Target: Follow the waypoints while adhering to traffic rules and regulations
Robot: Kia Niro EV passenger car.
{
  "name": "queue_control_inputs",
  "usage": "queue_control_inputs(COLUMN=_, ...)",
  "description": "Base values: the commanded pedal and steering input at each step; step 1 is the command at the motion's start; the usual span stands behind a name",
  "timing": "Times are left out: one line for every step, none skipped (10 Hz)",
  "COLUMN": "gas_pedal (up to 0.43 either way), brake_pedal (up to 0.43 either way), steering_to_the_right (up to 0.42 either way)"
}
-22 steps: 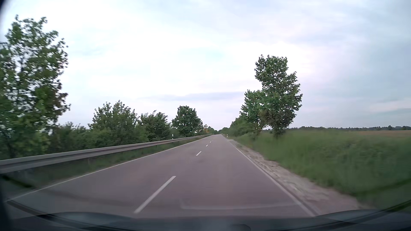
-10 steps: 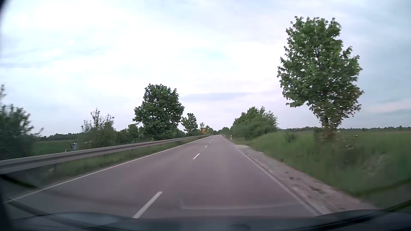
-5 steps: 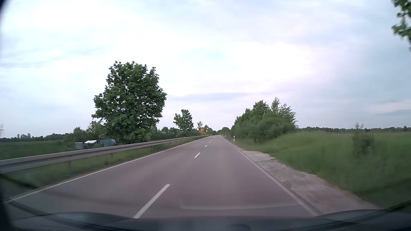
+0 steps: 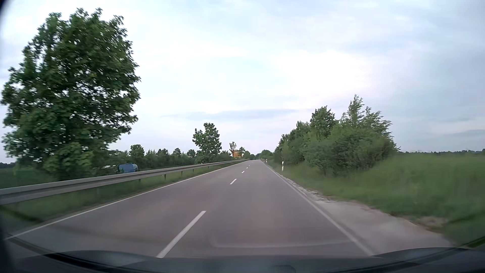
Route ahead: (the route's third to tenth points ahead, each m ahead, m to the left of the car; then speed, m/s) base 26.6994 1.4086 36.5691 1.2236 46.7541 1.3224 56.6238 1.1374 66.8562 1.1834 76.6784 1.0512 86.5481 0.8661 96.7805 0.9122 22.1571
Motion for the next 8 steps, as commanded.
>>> queue_control_inputs(gas_pedal=0.228, brake_pedal=0.000, steering_to_the_right=0.000)
queue_control_inputs(gas_pedal=0.228, brake_pedal=0.000, steering_to_the_right=0.000)
queue_control_inputs(gas_pedal=0.220, brake_pedal=0.000, steering_to_the_right=0.000)
queue_control_inputs(gas_pedal=0.220, brake_pedal=0.000, steering_to_the_right=0.000)
queue_control_inputs(gas_pedal=0.209, brake_pedal=0.000, steering_to_the_right=0.000)
queue_control_inputs(gas_pedal=0.209, brake_pedal=0.000, steering_to_the_right=0.000)
queue_control_inputs(gas_pedal=0.209, brake_pedal=0.000, steering_to_the_right=0.000)
queue_control_inputs(gas_pedal=0.209, brake_pedal=0.000, steering_to_the_right=0.000)
